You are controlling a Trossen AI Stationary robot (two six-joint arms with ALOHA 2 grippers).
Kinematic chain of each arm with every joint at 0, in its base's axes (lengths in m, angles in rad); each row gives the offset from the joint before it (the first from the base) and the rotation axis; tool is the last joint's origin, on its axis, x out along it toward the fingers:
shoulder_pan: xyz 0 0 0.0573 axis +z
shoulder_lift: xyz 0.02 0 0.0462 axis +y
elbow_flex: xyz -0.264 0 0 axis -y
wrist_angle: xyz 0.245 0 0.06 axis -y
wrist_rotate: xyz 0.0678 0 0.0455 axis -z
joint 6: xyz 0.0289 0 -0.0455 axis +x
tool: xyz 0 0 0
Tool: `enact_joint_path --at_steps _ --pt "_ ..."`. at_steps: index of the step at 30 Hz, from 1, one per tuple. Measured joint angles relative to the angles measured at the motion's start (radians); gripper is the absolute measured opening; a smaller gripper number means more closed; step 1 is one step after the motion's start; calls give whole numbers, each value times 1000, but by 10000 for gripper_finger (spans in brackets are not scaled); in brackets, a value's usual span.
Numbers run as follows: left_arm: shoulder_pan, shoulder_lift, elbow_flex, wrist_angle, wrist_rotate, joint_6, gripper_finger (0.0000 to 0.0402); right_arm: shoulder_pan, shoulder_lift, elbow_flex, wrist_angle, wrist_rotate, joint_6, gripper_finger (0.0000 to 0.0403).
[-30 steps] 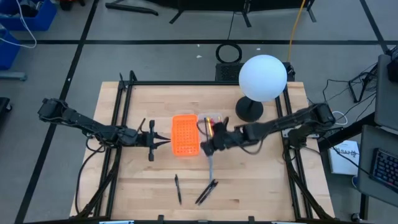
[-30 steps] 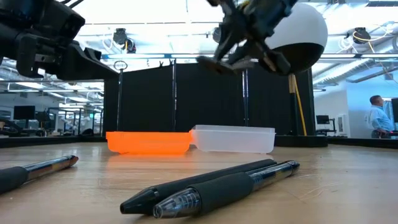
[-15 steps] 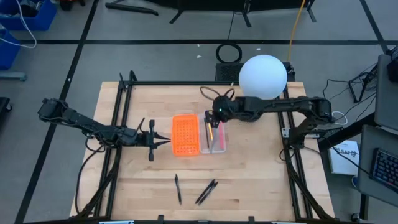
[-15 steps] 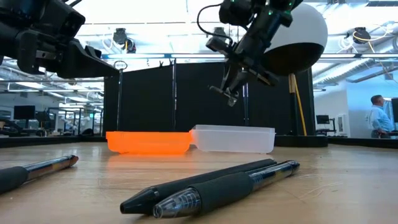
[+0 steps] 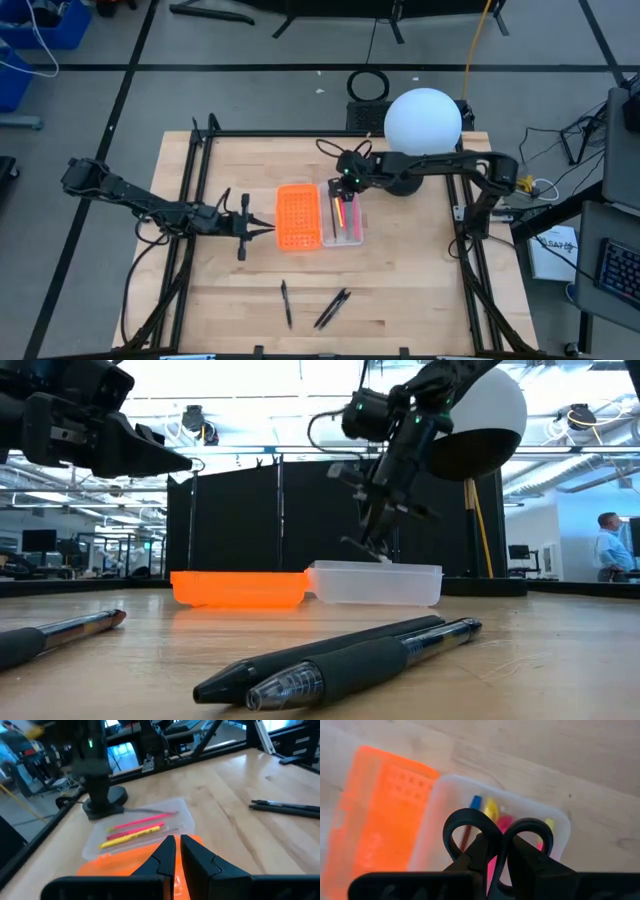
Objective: Pick & place school supplies into a supply box
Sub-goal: Put the black scissors into the orange supply box
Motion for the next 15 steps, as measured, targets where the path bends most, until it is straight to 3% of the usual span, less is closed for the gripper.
enact_joint_path --at_steps 15 --pt "0 0 0 23 -3 94 37 -16 124 0 -5 -28 -68 39"
